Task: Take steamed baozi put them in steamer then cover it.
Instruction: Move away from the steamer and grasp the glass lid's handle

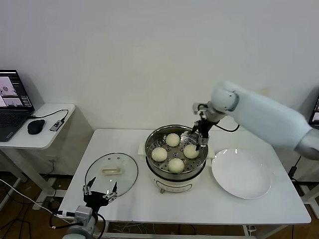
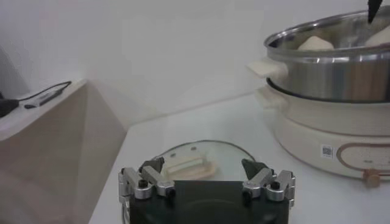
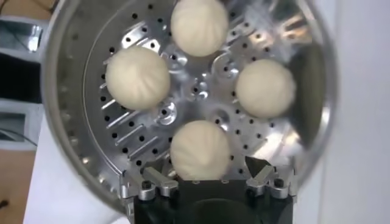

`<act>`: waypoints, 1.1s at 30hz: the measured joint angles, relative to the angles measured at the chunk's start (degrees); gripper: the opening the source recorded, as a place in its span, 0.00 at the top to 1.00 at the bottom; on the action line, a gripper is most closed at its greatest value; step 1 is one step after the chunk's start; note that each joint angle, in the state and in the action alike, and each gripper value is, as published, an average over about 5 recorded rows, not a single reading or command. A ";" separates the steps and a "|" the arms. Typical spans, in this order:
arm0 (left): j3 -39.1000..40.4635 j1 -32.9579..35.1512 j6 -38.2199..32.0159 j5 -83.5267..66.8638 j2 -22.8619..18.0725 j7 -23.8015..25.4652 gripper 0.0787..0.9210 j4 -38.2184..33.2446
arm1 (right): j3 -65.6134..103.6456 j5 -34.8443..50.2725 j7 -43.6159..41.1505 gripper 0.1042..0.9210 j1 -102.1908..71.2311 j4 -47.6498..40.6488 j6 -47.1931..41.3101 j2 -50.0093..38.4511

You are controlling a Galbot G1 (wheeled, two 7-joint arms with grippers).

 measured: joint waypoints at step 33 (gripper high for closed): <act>0.56 -4.00 -5.41 -1.05 0.77 -2.53 0.12 4.90 | 79.91 27.68 59.41 0.12 -80.72 29.13 24.47 -6.34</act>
